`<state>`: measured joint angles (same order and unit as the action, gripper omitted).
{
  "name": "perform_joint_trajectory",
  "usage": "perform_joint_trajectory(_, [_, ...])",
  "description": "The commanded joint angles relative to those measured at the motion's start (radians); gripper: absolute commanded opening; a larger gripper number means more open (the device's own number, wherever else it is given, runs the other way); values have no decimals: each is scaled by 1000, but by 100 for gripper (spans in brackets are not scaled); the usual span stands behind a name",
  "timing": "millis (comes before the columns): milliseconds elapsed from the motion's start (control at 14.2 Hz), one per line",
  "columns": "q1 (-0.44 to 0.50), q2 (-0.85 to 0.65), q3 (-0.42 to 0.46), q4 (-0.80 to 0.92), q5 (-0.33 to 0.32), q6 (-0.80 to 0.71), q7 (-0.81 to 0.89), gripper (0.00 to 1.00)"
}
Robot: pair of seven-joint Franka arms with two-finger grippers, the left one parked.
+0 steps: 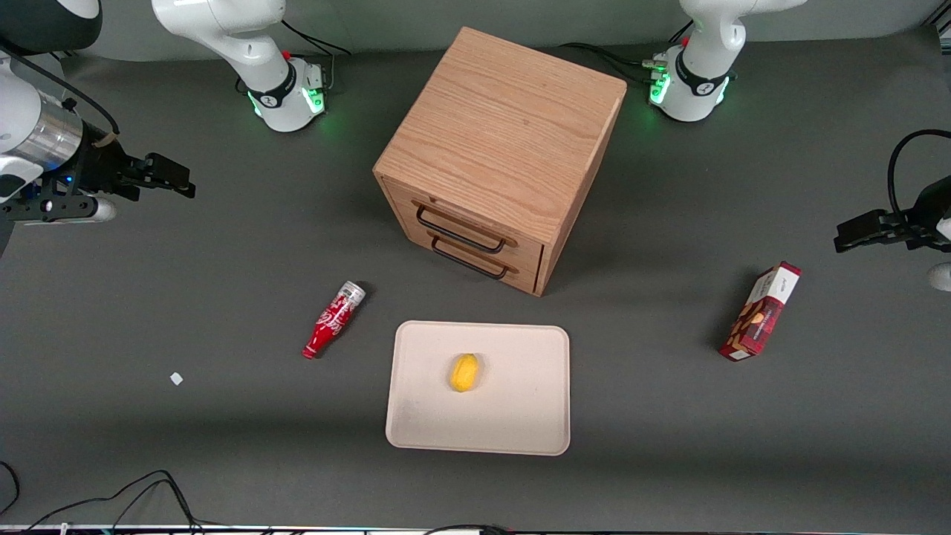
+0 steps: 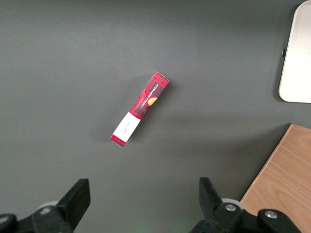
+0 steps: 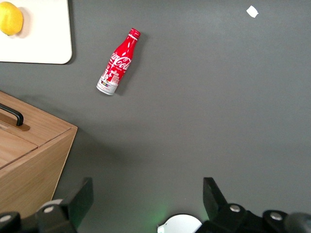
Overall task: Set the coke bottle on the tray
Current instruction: 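Move the right gripper over the red Coca-Cola bottle lying on the table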
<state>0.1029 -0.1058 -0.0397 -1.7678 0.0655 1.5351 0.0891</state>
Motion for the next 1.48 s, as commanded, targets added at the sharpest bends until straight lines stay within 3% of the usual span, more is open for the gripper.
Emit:
perform_joint_trajectory(0, [-25, -3, 20, 5, -4, 4, 24, 100])
perform_joint_trajectory(635, [-17, 107, 26, 19, 5, 45, 84, 100])
perform_joint_trajectory(917, [-12, 158, 78, -80, 7, 224, 135, 100])
perform_joint_trajectory(1410, [-12, 285, 161, -225, 8, 595, 498, 100])
